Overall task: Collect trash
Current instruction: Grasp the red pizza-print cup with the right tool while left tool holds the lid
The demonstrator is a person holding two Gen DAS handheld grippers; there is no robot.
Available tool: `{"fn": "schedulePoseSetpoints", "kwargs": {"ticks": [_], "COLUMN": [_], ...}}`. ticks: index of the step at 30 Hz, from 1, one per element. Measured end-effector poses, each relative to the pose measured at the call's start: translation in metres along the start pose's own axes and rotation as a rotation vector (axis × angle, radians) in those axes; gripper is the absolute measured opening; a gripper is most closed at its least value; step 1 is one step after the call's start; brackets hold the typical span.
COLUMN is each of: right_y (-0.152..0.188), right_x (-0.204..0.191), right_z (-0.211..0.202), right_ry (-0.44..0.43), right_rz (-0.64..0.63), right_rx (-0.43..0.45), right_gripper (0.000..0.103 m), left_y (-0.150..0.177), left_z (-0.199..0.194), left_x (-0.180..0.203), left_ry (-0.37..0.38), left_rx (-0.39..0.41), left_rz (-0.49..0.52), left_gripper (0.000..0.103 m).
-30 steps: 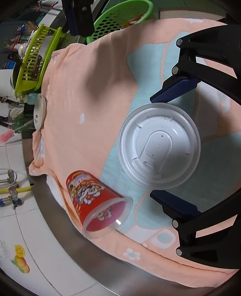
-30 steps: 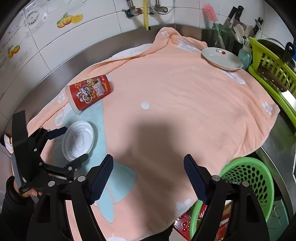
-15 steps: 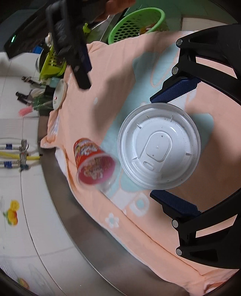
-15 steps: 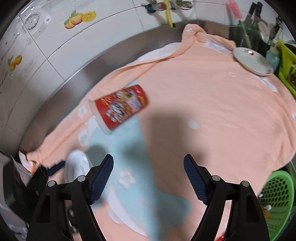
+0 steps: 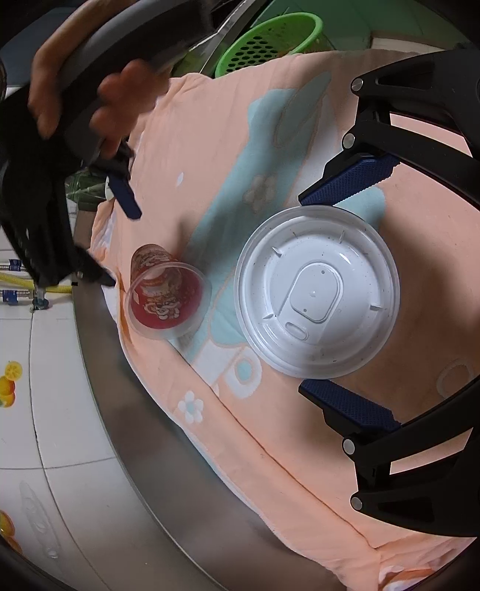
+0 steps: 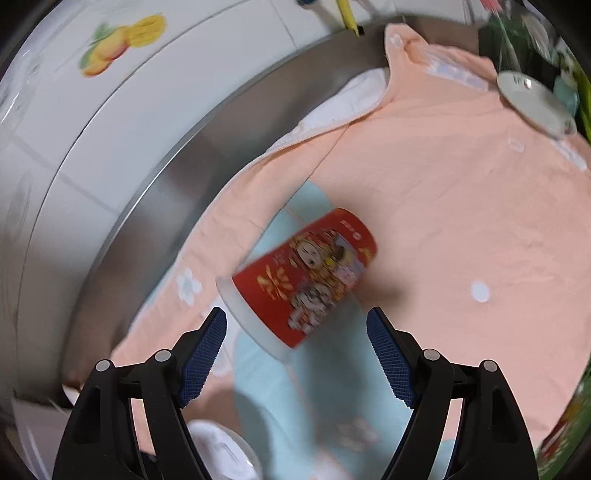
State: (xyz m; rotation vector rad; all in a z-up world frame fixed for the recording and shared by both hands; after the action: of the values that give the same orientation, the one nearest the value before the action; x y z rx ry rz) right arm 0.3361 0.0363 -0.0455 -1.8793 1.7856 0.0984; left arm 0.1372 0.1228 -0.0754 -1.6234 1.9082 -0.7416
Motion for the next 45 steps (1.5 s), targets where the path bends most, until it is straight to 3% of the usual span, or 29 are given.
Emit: {"fn": "schedulePoseSetpoints", "kwargs": {"ticks": [12, 20, 30, 37, 45], "right_y": [-0.029, -0.032, -0.022, -0.022, -0.004], "right_x": [0.015, 0.018, 0.039, 0.034, 0.028], "right_z": [0.049, 0.065, 0.085, 0.083, 0.049], "right_ry": [-0.035, -0.072, -0.227, -0.252, -0.213], "right_rz": [0.270, 0.328, 0.456, 0.401, 0.232], "right_rx": [-0.069, -0.092, -0.155, -0.155, -0.135], "right_gripper": [0.076, 0.078, 0.078, 0.076, 0.073], "left_y": [0.005, 0.005, 0.006, 0.008, 0.004], "left_z": [0.002, 0.002, 0.000, 0.004, -0.001], "left_x": [-0.006, -0.008, -0.011, -0.016, -0.015], "left_ry": [0.009, 0.009, 0.000, -0.004, -0.005], "left_rx": [0.009, 0.013, 0.011, -0.001, 0.011], "left_rz": [0.009, 0.003, -0.010, -0.023, -0.030], "left_gripper": [0.091, 0.091, 0.091, 0.091, 0.090]}}
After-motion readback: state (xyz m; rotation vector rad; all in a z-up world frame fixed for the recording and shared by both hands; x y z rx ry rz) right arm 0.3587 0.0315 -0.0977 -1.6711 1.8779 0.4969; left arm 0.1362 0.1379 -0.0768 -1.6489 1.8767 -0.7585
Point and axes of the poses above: each gripper's, at about its wrist camera, not at the fingertips, and z roughly the way its jaws point, x to its right, y to its underside, the point moved 2 cm from there along z, roughly the way its jaws point, and after that the axes turned 5 degrees about z, right-handed, at the moved point
